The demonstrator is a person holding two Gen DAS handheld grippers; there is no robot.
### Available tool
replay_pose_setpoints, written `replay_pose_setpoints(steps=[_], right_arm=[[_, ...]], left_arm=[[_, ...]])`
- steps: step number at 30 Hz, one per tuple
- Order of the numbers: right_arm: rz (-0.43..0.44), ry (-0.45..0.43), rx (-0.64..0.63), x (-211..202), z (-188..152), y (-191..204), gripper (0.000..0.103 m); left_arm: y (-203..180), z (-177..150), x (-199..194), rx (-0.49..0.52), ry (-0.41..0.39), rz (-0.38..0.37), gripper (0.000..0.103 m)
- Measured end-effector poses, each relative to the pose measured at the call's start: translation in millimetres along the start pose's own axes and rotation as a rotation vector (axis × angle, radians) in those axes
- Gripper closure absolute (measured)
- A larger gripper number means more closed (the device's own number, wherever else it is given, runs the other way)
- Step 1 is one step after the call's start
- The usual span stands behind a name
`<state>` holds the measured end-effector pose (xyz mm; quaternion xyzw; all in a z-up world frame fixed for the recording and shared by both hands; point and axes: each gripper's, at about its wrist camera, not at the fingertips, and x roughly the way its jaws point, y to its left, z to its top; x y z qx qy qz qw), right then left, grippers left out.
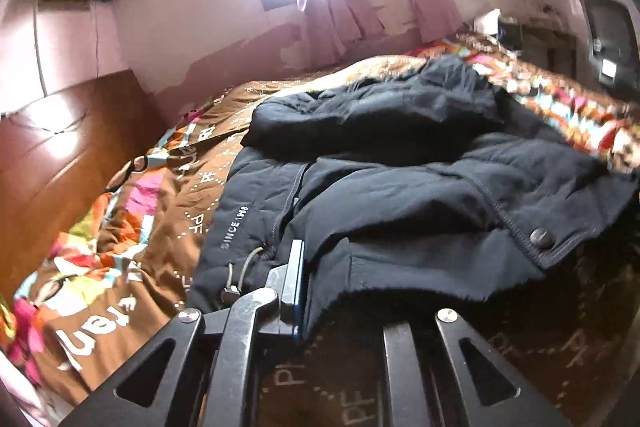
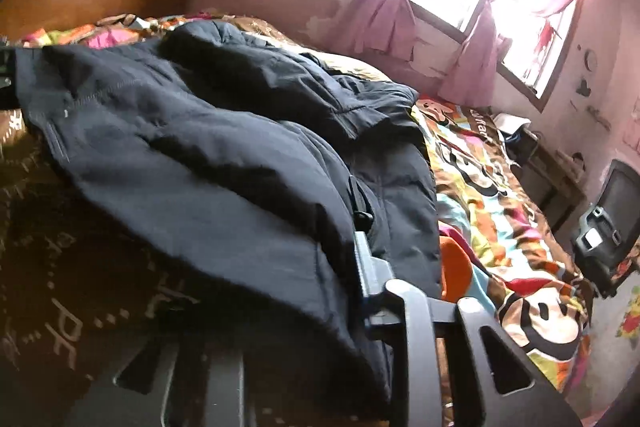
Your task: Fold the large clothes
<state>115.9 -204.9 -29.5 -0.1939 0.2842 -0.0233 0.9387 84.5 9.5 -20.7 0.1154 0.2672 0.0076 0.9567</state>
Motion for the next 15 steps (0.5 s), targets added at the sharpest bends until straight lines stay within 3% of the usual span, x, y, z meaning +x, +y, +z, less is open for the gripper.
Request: replay_pose_setpoints(steps=[9,15], right_arm=[[-0.031,-0.198,0.067,-51.8,24.4,-16.9,0.095],[0.0,-0.289,0.111,-90.0,33.5,-28.3,0.096]], left_arm=[[19.5,31.7,-53.0,-0.1,-0.168,0.02,0.096],[27.4,33.7,-92.0,-0.09,-0.233,0.029,0.097]])
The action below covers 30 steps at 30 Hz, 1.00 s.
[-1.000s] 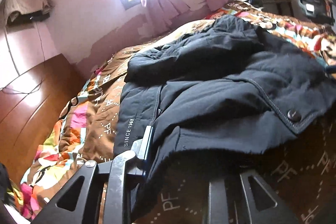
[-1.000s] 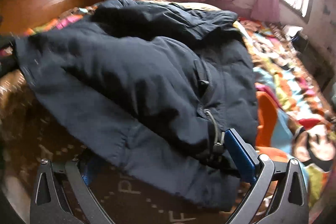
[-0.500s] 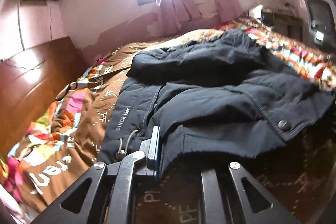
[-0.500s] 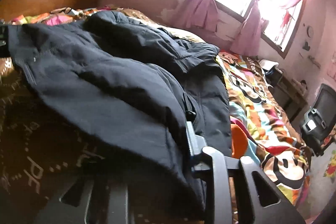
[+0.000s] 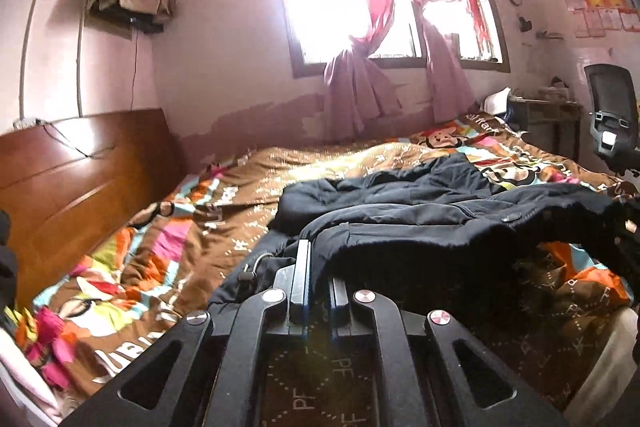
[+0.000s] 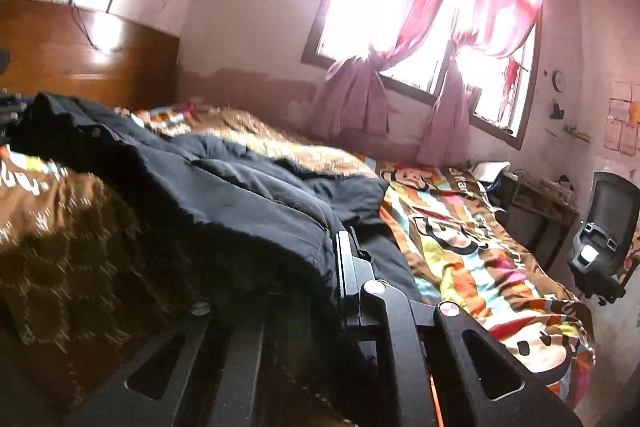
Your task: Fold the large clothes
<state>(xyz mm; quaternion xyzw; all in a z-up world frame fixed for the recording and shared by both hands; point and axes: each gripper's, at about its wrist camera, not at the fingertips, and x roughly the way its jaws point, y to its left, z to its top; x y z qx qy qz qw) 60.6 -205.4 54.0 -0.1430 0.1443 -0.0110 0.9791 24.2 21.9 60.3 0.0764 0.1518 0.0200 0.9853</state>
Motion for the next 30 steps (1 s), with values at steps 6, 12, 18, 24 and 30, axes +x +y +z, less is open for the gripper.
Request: replay_pose_setpoints(steps=[6,12,18,24,30], right_arm=[[0.047,-0.045,0.04,-35.5,6.5,-8.4,0.097],[0.121,-0.111,0.057,-72.0,10.9,-21.0,0.097],[0.184,-0.207,0.054,-117.2,29.5,-25.5,0.098],[0.199,-0.271,0.022,-150.5,40.5,-23.3,0.098],[0.175,-0.242,0.011,-137.3,40.5,-17.8,0.098]], left_arm=[[0.3,3.5,-40.9,0.056,-0.049,-0.005,0.098],[3.6,13.1,-77.5,0.119,-0.112,-0.002,0.099],[15.3,33.9,-123.4,0.124,-0.174,-0.004,0.099],[23.4,49.3,-154.4,0.132,-0.223,0.007,0.099],[24.1,57.1,-137.2,0.118,-0.191,-0.016,0.099]])
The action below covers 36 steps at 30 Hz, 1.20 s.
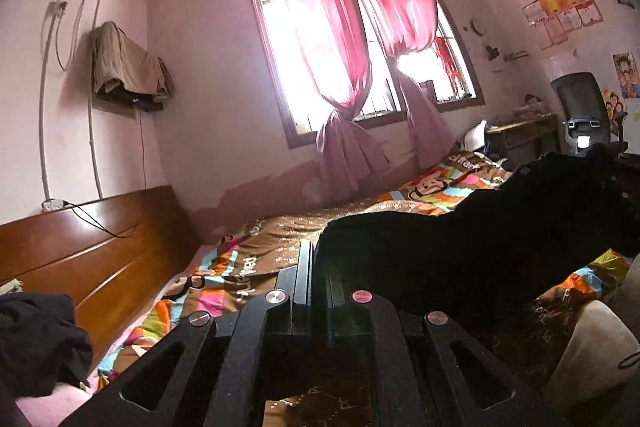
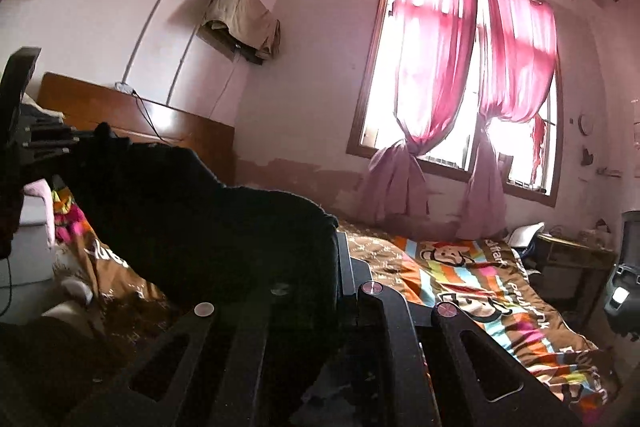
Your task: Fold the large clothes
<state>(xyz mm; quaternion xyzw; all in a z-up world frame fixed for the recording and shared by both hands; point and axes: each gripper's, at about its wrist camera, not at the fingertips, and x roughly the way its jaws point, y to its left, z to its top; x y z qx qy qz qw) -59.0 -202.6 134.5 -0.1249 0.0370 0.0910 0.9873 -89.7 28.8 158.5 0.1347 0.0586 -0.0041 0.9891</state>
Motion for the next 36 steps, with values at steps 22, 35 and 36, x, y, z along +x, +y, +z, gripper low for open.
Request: replay_pose_setpoints(steps=[22,35,36], right_arm=[[-0.057,0.183,0.026,112.7,-31.9,-23.4,0.097],[-0.107,0.269,0.037,209.8,-39.5,-31.2,0.097],[-0.109,0.276,0.038,219.7,-40.0,-32.4,0.097]], left_arm=[[-28.0,-3.4,117.1,0.131,0.13,0.01,0.099],[-17.9,-17.5,220.4,0.048,0.253,-0.084,0.099],[-18.2,-18.0,230.0,0.05,0.261,-0.084,0.099]])
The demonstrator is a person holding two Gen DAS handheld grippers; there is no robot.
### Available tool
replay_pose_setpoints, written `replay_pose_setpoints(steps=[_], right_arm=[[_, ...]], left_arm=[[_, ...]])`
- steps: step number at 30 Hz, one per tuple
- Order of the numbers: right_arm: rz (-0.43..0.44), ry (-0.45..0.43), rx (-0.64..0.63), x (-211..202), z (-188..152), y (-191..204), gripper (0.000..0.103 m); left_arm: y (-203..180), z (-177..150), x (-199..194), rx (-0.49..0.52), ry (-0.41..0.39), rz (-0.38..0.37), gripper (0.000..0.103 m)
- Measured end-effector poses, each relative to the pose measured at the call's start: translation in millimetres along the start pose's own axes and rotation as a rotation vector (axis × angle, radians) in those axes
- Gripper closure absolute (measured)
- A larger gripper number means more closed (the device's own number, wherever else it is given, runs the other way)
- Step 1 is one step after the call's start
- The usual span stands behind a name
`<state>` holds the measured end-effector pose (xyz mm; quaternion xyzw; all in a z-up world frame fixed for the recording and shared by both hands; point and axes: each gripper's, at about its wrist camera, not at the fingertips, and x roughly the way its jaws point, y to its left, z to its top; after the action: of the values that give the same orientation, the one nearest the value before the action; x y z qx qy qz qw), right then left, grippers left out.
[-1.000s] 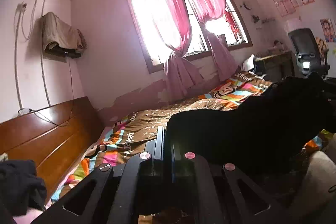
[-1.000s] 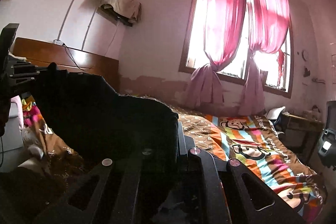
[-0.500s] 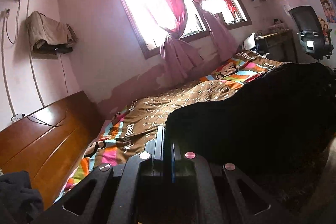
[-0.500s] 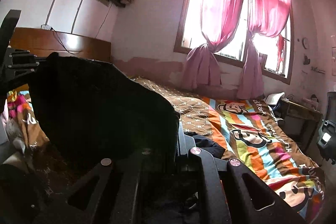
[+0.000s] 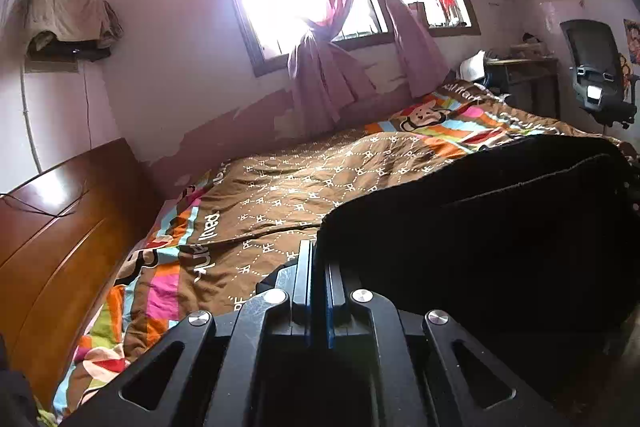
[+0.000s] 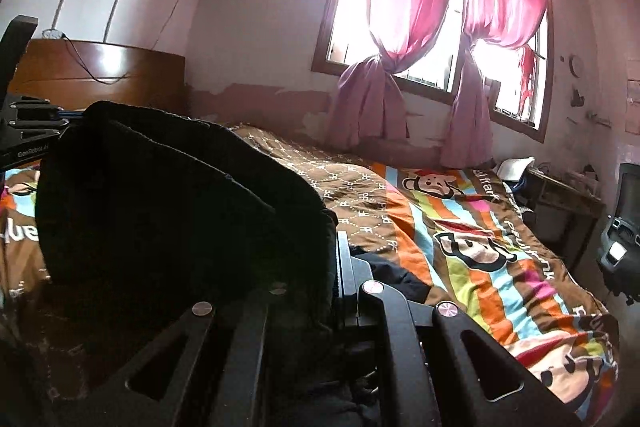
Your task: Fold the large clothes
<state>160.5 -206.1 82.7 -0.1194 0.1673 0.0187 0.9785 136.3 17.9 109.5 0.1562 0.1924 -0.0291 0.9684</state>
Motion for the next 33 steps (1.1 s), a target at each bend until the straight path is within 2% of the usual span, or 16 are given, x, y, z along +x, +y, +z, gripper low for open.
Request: replay_pose_setpoints(steps=[7,13,14,17,19,20,21,23,24,25,26,28,31,33], right_arm=[[-0.01,0.034,-0.029,76.4,11.3,2.3,0.097],[-0.02,0.096,-0.082,142.7,1.9,17.6,0.097],[-0.021,0.116,-0.083,154.3,-2.0,19.9,0.097],[-0.022,0.161,-0.082,176.1,-11.1,23.4,0.097],[-0.024,0.184,-0.08,186.4,-16.8,23.6,0.097],[-0.025,0.187,-0.079,188.7,-17.5,23.0,0.097],[-0.024,0.189,-0.079,191.0,-17.7,21.1,0.097],[-0.032,0.187,-0.083,192.2,-15.9,20.1,0.094],[-0.042,0.187,-0.085,189.2,-16.6,18.4,0.087],[-0.058,0.184,-0.083,185.7,-16.3,16.1,0.075],[-0.084,0.181,-0.075,181.4,-15.8,12.4,0.068],[-0.111,0.174,-0.038,173.3,-14.2,-1.0,0.039],[-0.12,0.148,0.038,151.6,-10.4,-21.4,0.017],[-0.128,0.115,0.039,132.9,-10.8,-26.5,0.012]], left_arm=[[2.3,8.1,74.7,-0.026,0.06,-0.019,0.099],[13.3,-13.1,155.9,-0.185,0.18,-0.102,0.097],[14.0,-16.6,164.1,-0.202,0.194,-0.109,0.094],[14.4,-24.2,175.1,-0.231,0.188,-0.118,0.091],[19.2,-25.5,175.8,-0.244,0.159,-0.124,0.082],[21.2,-23.4,176.4,-0.253,0.144,-0.133,0.068],[24.8,-23.8,174.0,-0.265,0.127,-0.142,0.043],[32.3,-24.7,161.8,-0.296,0.071,-0.149,0.017],[35.8,-25.2,153.7,-0.308,0.038,-0.147,0.015],[38.6,-24.0,149.5,-0.31,0.026,-0.147,0.015],[40.4,-24.2,143.9,-0.307,0.022,-0.143,0.015],[45.8,-27.3,131.9,-0.301,0.029,-0.117,0.015],[51.3,-37.0,112.6,-0.296,0.034,-0.135,0.015],[50.8,-45.7,100.4,-0.274,0.043,-0.134,0.014]])
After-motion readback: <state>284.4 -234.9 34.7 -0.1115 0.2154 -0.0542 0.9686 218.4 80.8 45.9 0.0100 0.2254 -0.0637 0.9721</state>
